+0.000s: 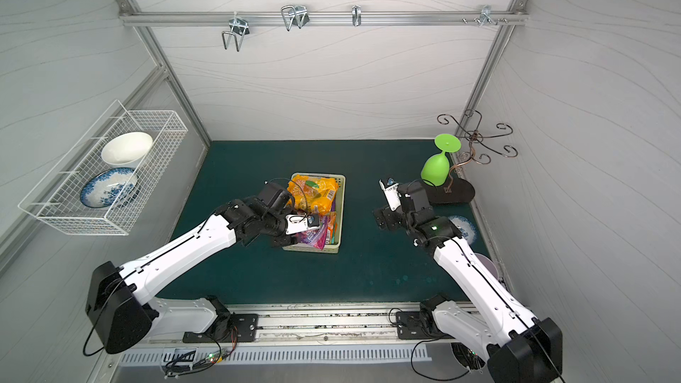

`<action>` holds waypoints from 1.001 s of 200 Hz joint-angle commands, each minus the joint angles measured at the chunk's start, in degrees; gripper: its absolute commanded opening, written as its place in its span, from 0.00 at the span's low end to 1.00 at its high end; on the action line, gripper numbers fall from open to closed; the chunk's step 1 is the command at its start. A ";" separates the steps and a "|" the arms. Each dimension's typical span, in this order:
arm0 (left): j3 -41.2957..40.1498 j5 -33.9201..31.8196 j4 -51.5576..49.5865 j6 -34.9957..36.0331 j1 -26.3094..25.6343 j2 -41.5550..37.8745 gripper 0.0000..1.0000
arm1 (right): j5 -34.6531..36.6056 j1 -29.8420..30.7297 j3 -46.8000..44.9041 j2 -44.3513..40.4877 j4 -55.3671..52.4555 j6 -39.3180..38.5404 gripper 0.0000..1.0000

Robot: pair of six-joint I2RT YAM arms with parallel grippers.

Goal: Put the candies in the basket
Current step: Place the candy in the basket.

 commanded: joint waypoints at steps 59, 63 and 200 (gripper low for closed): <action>-3.44 2.66 12.86 -3.11 0.96 10.88 0.14 | -0.87 -0.09 0.38 -0.75 1.23 0.03 0.99; -3.92 2.59 13.65 -3.13 0.81 11.20 0.13 | -0.83 -0.09 0.34 -0.70 1.25 0.08 0.99; -3.34 4.20 5.87 -7.20 0.70 1.03 0.40 | -2.20 -0.09 2.01 1.79 0.46 2.13 0.99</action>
